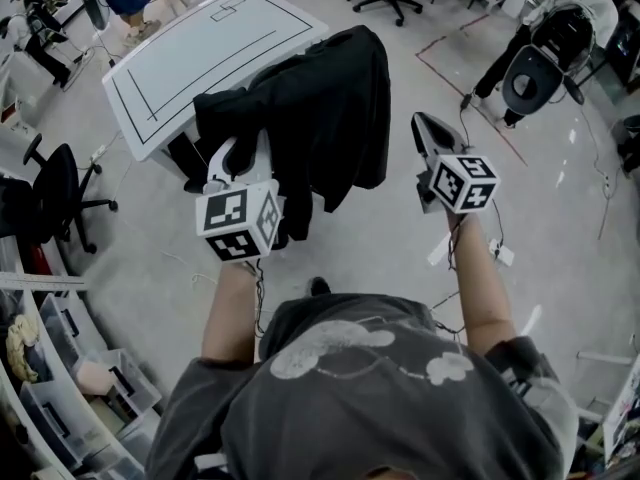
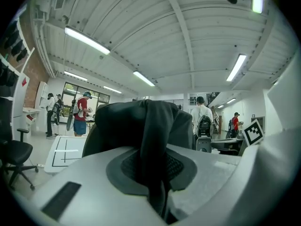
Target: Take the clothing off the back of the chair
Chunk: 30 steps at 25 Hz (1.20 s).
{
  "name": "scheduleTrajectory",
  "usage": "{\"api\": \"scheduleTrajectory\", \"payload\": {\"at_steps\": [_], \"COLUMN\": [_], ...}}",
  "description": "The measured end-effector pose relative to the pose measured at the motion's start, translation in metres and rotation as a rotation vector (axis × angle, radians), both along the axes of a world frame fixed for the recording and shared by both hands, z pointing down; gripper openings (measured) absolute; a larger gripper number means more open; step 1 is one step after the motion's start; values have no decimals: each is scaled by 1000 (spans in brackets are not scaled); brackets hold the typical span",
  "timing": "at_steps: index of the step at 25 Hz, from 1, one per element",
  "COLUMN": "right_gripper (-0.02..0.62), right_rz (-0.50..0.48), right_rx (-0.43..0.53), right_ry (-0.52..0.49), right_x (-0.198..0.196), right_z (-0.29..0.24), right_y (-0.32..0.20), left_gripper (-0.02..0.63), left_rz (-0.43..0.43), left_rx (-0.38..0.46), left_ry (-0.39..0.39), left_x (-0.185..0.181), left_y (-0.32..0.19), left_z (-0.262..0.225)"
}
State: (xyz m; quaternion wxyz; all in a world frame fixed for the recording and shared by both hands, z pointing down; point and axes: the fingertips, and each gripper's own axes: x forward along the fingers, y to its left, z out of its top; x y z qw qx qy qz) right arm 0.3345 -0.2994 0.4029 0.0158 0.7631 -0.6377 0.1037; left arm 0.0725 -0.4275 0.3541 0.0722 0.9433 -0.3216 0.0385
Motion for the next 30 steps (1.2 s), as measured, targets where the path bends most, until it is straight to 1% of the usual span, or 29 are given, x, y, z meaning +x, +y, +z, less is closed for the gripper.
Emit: {"api": "scheduleTrajectory", "payload": {"at_steps": [3, 5, 7, 10, 14, 15, 16, 17, 20, 21, 23, 24, 26, 28, 30], "right_gripper": [-8, -8, -8, -8, -6, 16, 72, 111, 197, 230, 319, 346, 392, 419, 428], "right_rz": [-17, -40, -65, -109, -200, -226, -254, -281, -353, -378, -434, -463, -518, -561, -590], "right_rx": [34, 59, 60, 49, 65, 68, 68, 67, 72, 76, 81, 82, 77, 62, 36], "right_ry": [-12, -35, -39, -20, -35, -41, -46, -51, -67, -80, -112, -127, -140, -142, -131], "right_x": [6, 7, 10, 17, 20, 19, 19, 18, 19, 19, 17, 15, 8, 1, -3], "right_z": [-7, -11, -14, -18, -25, -27, -27, -28, -30, -32, -33, -34, -33, -29, -23], "right_y": [-2, -4, -10, -27, -52, -59, -64, -68, -80, -83, -88, -91, -97, -105, -114], "left_gripper": [17, 14, 12, 11, 12, 11, 11, 12, 12, 12, 12, 11, 12, 12, 12], "left_rz": [8, 8, -4, -35, -103, -124, -145, -165, -218, -232, -257, -269, -294, -314, -332], "left_rx": [-1, -9, -7, 0, -12, -16, -17, -18, -18, -18, -17, -17, -19, -21, -21], "left_ry": [10, 1, -12, -29, -39, -40, -44, -48, -57, -59, -64, -68, -79, -87, -94], "left_x": [2, 1, 1, 2, 1, 1, 0, -1, -2, -1, 0, 1, 0, -1, 0], "left_y": [2, 4, 6, 9, 9, 9, 10, 10, 8, 7, 5, 5, 5, 5, 6], "left_z": [0, 1, 2, 0, 1, 1, 2, 2, 2, 2, 2, 2, 3, 5, 8]}}
